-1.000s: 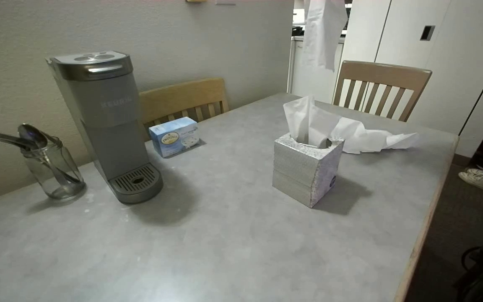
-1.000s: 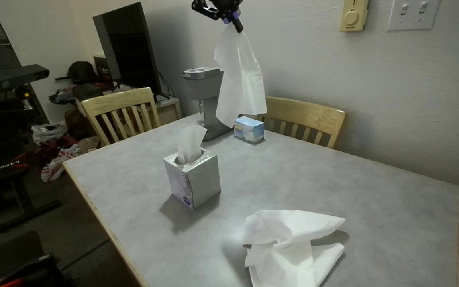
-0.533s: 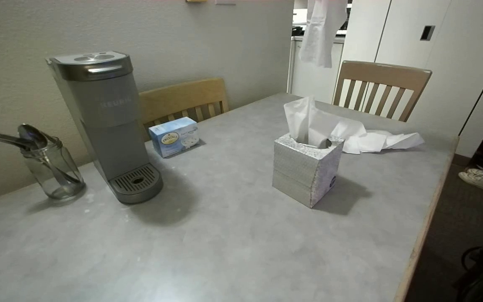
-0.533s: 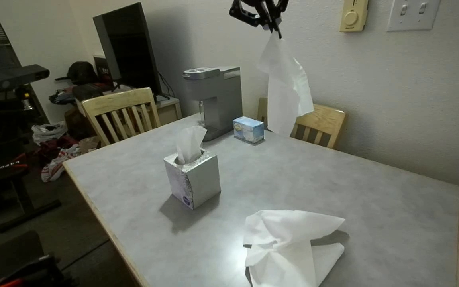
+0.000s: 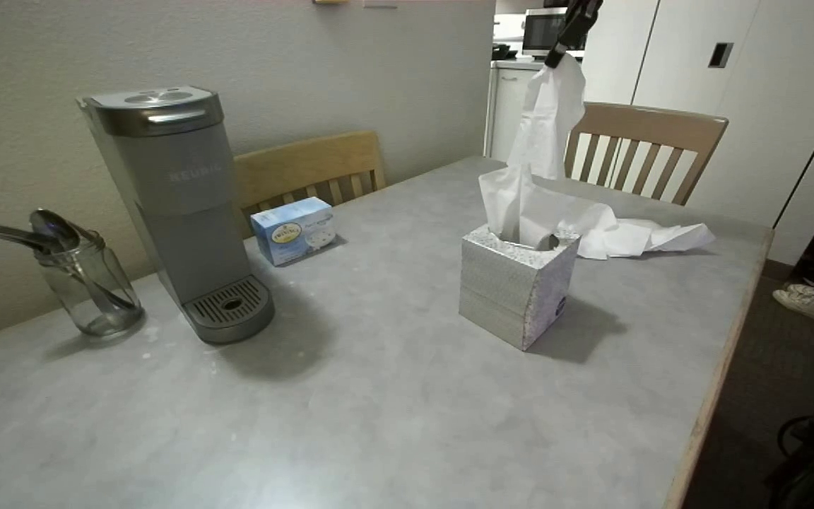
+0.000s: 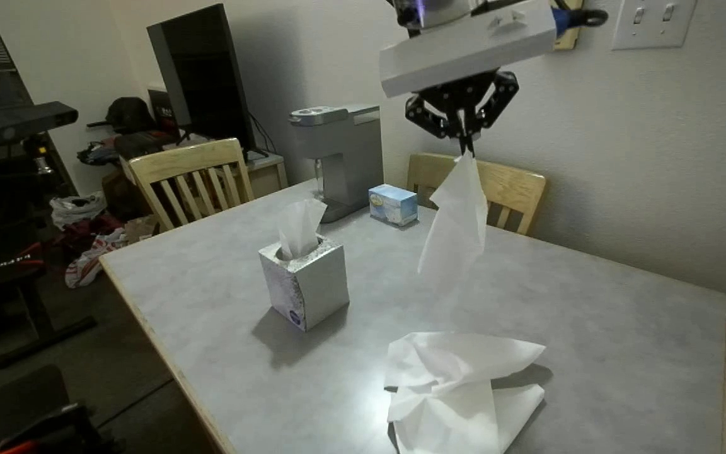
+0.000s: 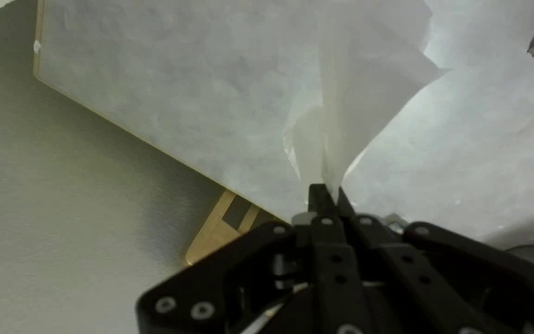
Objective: Get a wipe from the wipe box and place it on the table
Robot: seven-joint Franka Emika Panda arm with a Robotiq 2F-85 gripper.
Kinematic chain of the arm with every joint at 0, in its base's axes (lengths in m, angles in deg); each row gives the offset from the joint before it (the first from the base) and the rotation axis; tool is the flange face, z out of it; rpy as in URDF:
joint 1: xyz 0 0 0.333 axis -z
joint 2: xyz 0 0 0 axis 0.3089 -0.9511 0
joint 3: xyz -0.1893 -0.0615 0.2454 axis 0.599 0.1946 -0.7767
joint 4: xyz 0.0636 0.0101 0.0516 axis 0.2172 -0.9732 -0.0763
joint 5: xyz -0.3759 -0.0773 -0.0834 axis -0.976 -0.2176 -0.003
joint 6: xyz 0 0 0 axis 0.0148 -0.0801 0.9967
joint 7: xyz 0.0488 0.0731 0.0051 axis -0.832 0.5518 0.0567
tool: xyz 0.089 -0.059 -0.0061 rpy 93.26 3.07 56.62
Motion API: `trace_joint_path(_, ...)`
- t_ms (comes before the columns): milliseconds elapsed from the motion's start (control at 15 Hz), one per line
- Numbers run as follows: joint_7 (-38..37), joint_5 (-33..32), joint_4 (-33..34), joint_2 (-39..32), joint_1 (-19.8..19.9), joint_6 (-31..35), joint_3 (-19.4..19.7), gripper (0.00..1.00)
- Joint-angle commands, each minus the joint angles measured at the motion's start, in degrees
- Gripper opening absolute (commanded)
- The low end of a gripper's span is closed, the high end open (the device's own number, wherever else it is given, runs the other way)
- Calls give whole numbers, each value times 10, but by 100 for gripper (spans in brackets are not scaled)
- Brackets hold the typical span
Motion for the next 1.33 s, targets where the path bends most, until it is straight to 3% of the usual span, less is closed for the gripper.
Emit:
trace_joint_path(0,29,6,1,-25,35,-10,-12,0)
trace_joint_path(667,11,-13,-56,-95,81,-1,-10,0)
trace_joint_path(1267,8,-14,-29,-161,106,-2,-32,0)
